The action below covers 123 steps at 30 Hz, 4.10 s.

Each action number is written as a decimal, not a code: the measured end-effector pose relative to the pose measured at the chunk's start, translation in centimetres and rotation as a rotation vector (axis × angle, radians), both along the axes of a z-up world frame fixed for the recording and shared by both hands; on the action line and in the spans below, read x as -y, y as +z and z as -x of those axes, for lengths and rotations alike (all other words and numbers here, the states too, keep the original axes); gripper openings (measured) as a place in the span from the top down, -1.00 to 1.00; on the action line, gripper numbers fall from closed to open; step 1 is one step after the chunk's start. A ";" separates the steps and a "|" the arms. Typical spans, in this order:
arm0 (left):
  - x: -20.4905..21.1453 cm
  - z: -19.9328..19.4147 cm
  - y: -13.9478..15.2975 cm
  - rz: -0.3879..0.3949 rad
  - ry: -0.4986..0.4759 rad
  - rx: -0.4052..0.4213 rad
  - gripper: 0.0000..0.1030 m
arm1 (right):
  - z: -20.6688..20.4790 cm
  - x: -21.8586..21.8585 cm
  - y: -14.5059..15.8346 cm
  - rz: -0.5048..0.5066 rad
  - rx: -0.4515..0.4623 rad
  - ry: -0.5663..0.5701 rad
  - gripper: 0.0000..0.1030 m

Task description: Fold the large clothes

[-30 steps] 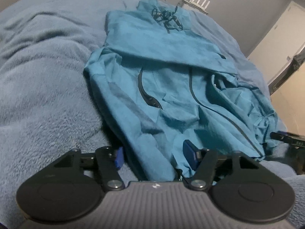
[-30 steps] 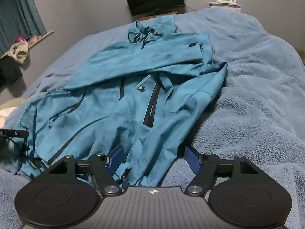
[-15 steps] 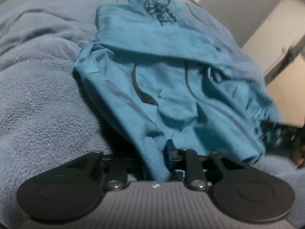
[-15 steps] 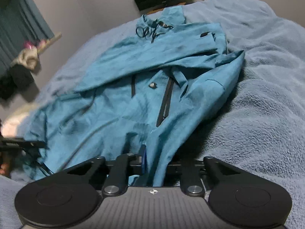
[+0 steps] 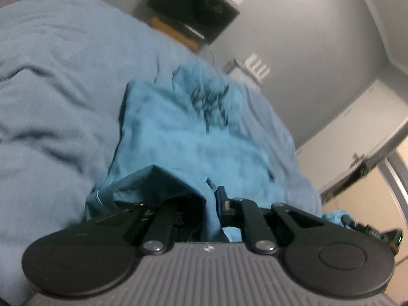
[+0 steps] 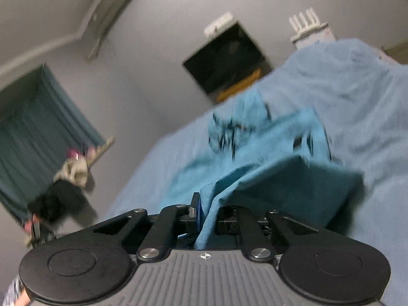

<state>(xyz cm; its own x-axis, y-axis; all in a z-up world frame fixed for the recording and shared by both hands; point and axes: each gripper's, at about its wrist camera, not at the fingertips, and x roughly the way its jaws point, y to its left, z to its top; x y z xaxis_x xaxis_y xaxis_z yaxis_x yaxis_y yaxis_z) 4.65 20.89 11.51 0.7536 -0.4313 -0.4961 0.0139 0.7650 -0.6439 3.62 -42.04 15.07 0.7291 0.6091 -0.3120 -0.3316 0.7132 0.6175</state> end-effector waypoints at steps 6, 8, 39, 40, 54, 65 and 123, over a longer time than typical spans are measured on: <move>-1.5 -8.3 0.0 0.072 0.087 0.010 0.86 | -6.4 -0.3 1.1 -0.052 0.071 -0.152 0.82; -1.4 -11.2 -0.2 0.066 0.108 0.010 0.86 | -8.7 -0.9 0.8 -0.046 0.092 -0.202 0.82; -2.4 -28.8 -6.4 -0.028 0.337 -0.019 -0.53 | -29.9 -2.8 -10.1 -0.006 0.052 -0.474 -0.41; -1.6 -28.4 -6.3 -0.089 0.309 -0.020 -0.53 | -29.7 -3.8 -9.7 0.050 0.070 -0.448 -0.41; 2.3 -24.2 -11.5 -0.549 0.225 -0.152 -0.54 | -31.9 -6.9 -15.1 0.334 -0.157 -0.417 -0.13; 3.2 -11.5 -8.7 -0.369 0.239 -0.021 -0.61 | -18.7 -5.2 -12.0 0.236 -0.091 -0.400 -0.40; 2.4 4.2 -7.0 -0.245 0.169 -0.080 0.68 | -0.7 2.7 -9.6 0.045 -0.093 -0.325 0.71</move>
